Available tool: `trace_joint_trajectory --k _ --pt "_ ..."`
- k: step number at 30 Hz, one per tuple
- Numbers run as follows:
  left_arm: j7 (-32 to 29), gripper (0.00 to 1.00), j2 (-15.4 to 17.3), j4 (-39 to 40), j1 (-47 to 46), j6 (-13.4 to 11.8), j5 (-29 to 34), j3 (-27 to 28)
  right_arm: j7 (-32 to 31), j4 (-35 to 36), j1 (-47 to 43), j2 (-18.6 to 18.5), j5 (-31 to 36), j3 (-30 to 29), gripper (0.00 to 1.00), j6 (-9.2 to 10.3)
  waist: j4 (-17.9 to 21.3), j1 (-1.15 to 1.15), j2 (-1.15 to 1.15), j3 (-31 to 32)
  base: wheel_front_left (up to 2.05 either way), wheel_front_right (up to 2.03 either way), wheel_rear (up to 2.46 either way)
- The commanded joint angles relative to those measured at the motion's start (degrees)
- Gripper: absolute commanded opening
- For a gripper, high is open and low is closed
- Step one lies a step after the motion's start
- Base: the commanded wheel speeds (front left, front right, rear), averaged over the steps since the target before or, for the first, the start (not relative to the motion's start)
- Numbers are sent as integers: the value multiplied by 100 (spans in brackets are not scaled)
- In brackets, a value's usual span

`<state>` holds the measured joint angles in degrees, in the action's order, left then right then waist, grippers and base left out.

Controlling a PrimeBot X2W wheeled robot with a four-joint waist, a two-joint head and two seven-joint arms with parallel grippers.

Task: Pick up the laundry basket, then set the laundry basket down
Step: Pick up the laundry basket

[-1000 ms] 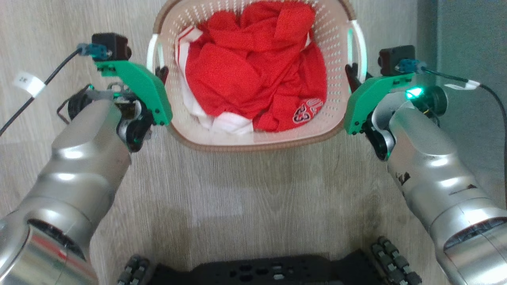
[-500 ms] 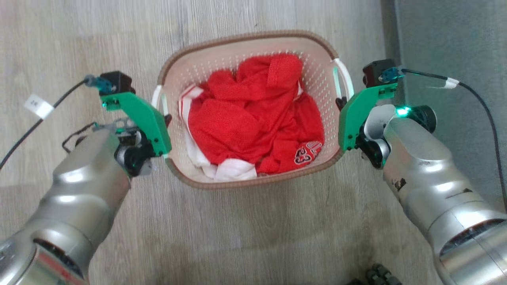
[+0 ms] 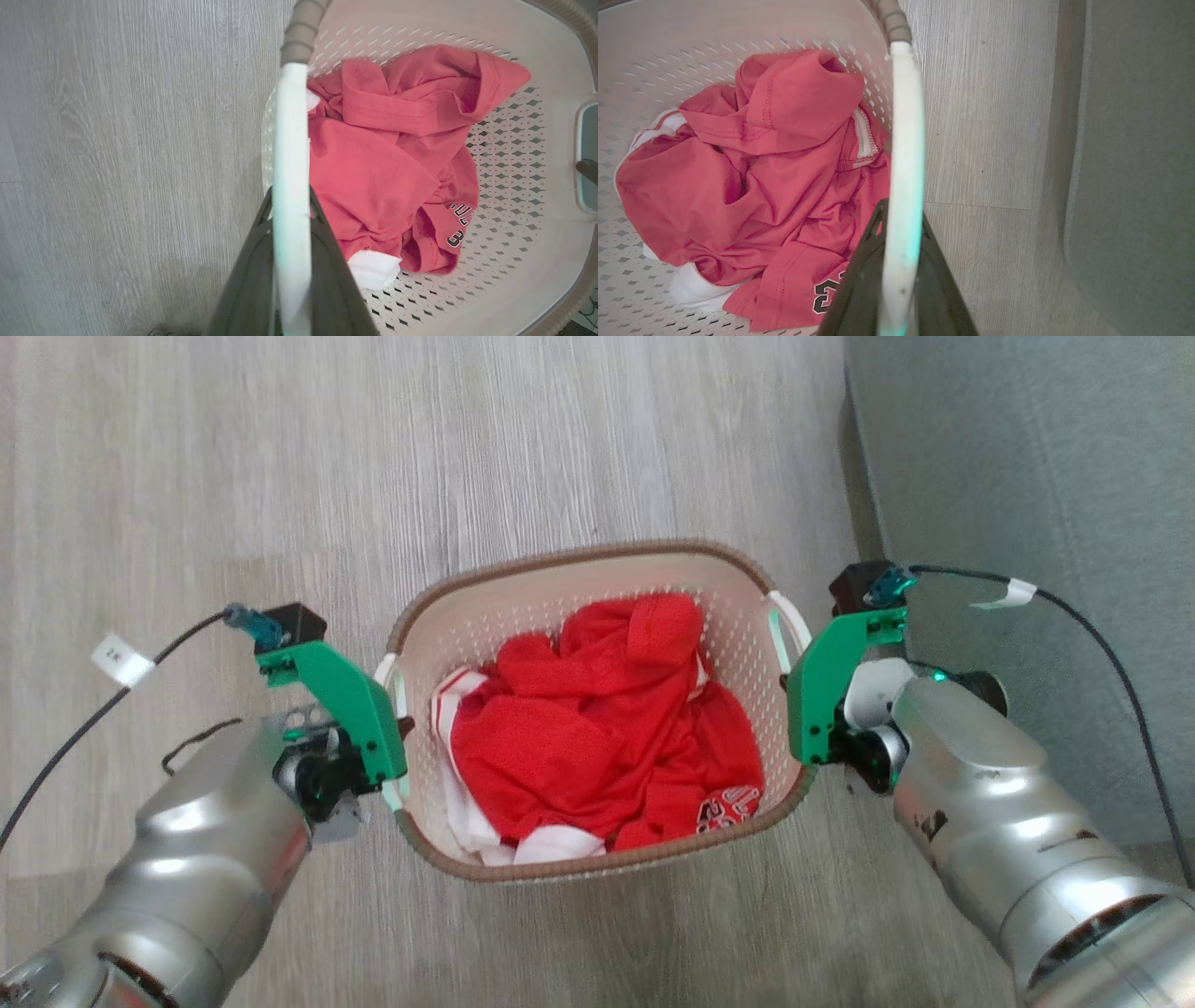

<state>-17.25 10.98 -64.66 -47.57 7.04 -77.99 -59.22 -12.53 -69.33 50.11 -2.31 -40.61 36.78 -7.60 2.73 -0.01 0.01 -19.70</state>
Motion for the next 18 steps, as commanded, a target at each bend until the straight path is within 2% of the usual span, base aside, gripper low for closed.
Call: trace_joint_trajectory --k 1,18 --pt "3 0 360 10 -167 45 -60 116 -48 17 -119 -57 -51 69 0 11 22 1 -1 271 0 0 0" --pt "-309 0 245 -334 320 45 -301 39 -339 -62 -571 -57 -525 398 0 11 61 1 -1 1422 0 0 0"
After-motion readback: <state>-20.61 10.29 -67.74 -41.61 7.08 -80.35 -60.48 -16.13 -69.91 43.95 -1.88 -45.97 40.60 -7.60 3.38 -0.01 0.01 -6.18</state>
